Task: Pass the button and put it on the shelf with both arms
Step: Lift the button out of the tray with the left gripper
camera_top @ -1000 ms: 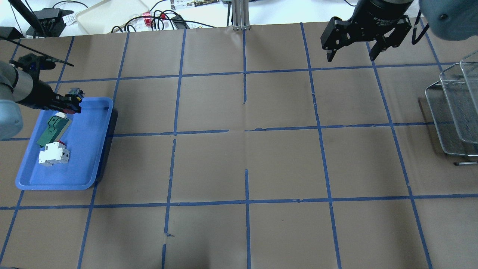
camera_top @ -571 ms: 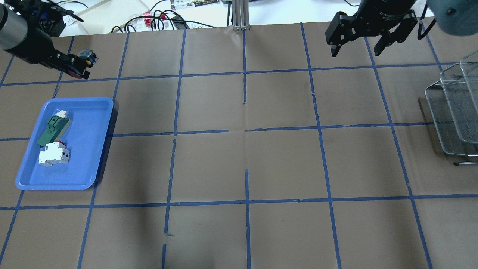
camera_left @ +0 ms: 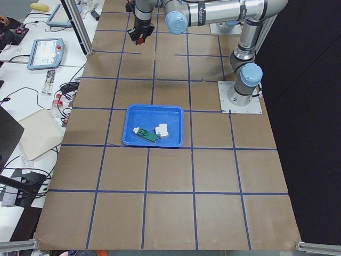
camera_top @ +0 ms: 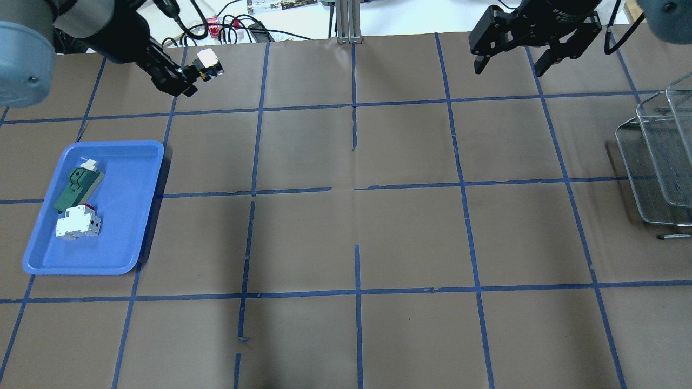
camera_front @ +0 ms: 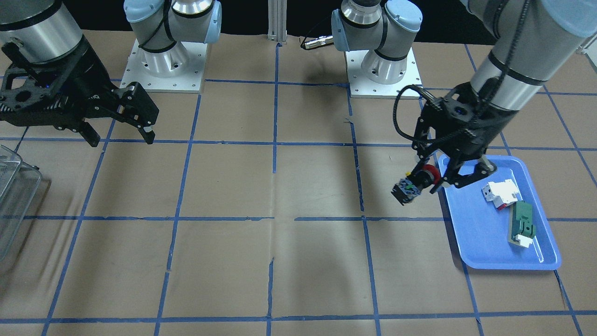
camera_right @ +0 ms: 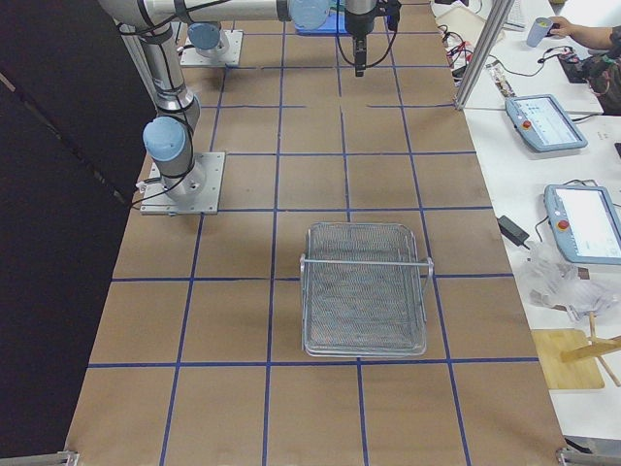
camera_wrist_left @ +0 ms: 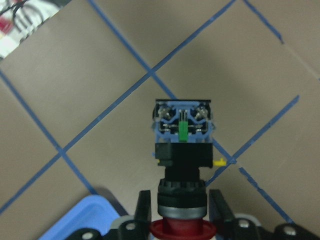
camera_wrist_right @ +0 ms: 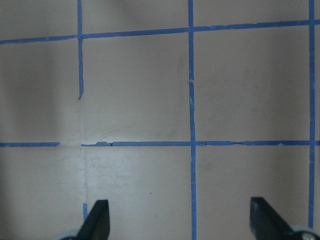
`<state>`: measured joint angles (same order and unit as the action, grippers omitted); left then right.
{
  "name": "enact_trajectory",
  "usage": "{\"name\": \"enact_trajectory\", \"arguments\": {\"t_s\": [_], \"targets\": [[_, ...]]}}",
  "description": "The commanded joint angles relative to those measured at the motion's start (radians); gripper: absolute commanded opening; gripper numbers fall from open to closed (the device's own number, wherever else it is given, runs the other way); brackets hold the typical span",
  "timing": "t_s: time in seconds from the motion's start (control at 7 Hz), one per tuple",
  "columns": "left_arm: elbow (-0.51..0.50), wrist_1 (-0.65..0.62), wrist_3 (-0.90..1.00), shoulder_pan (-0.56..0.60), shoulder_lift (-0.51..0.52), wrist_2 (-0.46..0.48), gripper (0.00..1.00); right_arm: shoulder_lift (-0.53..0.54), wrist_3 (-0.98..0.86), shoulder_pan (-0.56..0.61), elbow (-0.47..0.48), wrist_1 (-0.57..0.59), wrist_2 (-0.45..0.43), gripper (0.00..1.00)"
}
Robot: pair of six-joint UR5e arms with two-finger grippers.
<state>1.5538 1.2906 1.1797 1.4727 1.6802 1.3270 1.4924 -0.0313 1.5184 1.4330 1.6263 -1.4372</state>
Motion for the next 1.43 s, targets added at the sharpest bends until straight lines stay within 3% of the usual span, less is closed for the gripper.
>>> {"name": "enact_trajectory", "arguments": {"t_s": [0.0, 0.29, 0.43, 0.57, 0.86, 1.29], "targets": [[0.02, -0.013, 0.238, 0.098, 0.024, -0.133, 0.0, -0.001, -0.025, -0.006, -0.035, 0.001, -0.068, 1.0], [0.118, -0.069, 0.492, 0.11, 0.026, -0.343, 0.0, -0.027, -0.01, 0.0, 0.004, 0.001, -0.054, 1.0], [0.174, -0.142, 0.448, 0.116, 0.026, -0.36, 0.0, -0.037, -0.004, 0.009, 0.035, 0.0, -0.037, 1.0], [0.19, -0.148, 0.325, 0.118, 0.029, -0.405, 0.0, -0.056, 0.09, 0.017, 0.046, 0.006, 0.063, 1.0], [0.209, -0.149, 0.305, 0.127, 0.03, -0.436, 0.0, -0.084, 0.277, 0.054, 0.043, 0.01, 0.081, 1.0], [0.239, -0.149, 0.304, 0.126, 0.029, -0.482, 0.0, -0.165, 0.696, 0.189, 0.008, 0.121, 0.164, 1.0]]}}
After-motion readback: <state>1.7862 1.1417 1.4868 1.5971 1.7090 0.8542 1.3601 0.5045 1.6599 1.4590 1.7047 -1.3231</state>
